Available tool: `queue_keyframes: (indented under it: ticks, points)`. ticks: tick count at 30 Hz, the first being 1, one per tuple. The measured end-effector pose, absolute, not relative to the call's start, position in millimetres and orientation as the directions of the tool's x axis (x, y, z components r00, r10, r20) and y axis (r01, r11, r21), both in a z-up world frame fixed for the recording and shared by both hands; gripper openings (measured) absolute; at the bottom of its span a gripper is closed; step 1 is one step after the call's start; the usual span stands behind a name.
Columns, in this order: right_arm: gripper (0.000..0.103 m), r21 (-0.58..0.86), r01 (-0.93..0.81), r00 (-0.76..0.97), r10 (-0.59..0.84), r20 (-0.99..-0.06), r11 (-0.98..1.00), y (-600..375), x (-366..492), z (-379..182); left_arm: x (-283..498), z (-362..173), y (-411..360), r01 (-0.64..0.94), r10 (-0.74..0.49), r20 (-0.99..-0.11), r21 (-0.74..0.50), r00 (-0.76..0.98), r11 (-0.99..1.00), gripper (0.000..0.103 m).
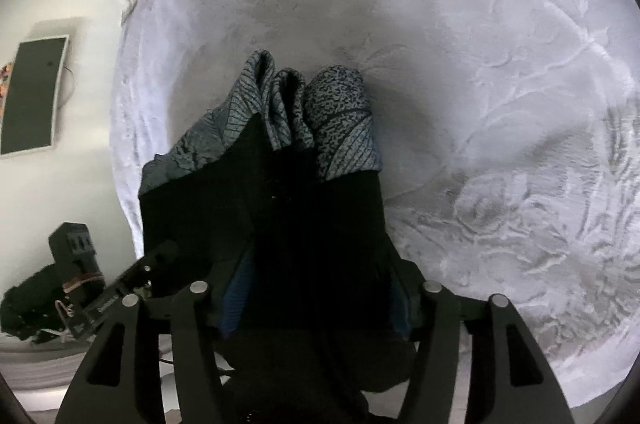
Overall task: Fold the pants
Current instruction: 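Release the stack and withdraw both grippers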
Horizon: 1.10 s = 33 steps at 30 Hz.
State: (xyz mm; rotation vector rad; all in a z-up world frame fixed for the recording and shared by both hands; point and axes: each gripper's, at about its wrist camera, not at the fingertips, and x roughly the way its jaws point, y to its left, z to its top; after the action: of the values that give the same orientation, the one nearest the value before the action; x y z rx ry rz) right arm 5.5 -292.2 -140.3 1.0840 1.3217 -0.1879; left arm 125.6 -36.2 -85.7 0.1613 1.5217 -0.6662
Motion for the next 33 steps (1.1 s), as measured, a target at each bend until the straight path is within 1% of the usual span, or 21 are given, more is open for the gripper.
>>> queue_keyframes:
  ticks: [2, 6, 10, 13, 14, 16, 19, 21, 22, 28, 33]
  points:
    - [0.065, 0.499, 0.664, 0.287, 0.427, -0.858, 0.557, -292.0, 1.9, -134.2, 122.5, -79.0, -35.9, 0.504, -0.269, -0.962, -0.256, -0.047, 0.825, 0.086]
    - [0.075, 0.455, 0.672, 0.262, 0.387, -0.884, 0.585, -292.9, -7.2, -118.1, 115.7, -67.6, -33.8, 0.515, -0.213, -0.977, -0.175, 0.015, 0.839, 0.086]
    - [0.076, 0.420, 0.685, 0.247, 0.352, -0.903, 0.595, -291.4, -10.9, -107.4, 110.5, -56.3, -28.3, 0.515, -0.180, -0.983, -0.133, 0.042, 0.847, 0.086]
    - [0.077, 0.367, 0.686, 0.217, 0.305, -0.928, 0.629, -286.5, -9.9, -97.6, 103.6, -44.8, -28.4, 0.515, -0.151, -0.986, -0.098, 0.063, 0.851, 0.086]
    - [0.080, 0.349, 0.682, 0.206, 0.289, -0.935, 0.642, -284.1, -7.6, -94.9, 101.9, -42.3, -29.2, 0.517, -0.136, -0.988, -0.081, 0.070, 0.852, 0.086]
    - [0.080, 0.303, 0.672, 0.180, 0.248, -0.952, 0.675, -279.1, -5.2, -87.5, 98.2, -36.4, -32.0, 0.517, -0.110, -0.991, -0.052, 0.082, 0.854, 0.086]
    - [0.081, 0.265, 0.641, 0.168, 0.205, -0.964, 0.721, -269.3, 0.2, -75.2, 92.2, -26.9, -37.7, 0.514, -0.104, -0.990, -0.039, 0.098, 0.857, 0.086]
    - [0.086, 0.251, 0.619, 0.168, 0.187, -0.968, 0.744, -262.4, 5.1, -66.7, 88.4, -21.5, -46.8, 0.515, -0.101, -0.989, -0.032, 0.105, 0.857, 0.086]
    - [0.087, 0.251, 0.609, 0.175, 0.181, -0.968, 0.752, -259.1, 8.7, -61.5, 86.6, -18.0, -50.1, 0.518, -0.101, -0.989, -0.030, 0.108, 0.855, 0.086]
    - [0.088, 0.228, 0.579, 0.189, 0.143, -0.971, 0.783, -243.4, 25.8, -39.1, 77.5, -0.4, -66.9, 0.543, -0.086, -0.986, 0.004, 0.140, 0.840, 0.086]
    - [0.090, 0.197, 0.555, 0.180, 0.115, -0.977, 0.808, -233.9, 33.8, -28.2, 71.2, 8.3, -72.4, 0.551, -0.090, -0.986, 0.003, 0.142, 0.834, 0.086]
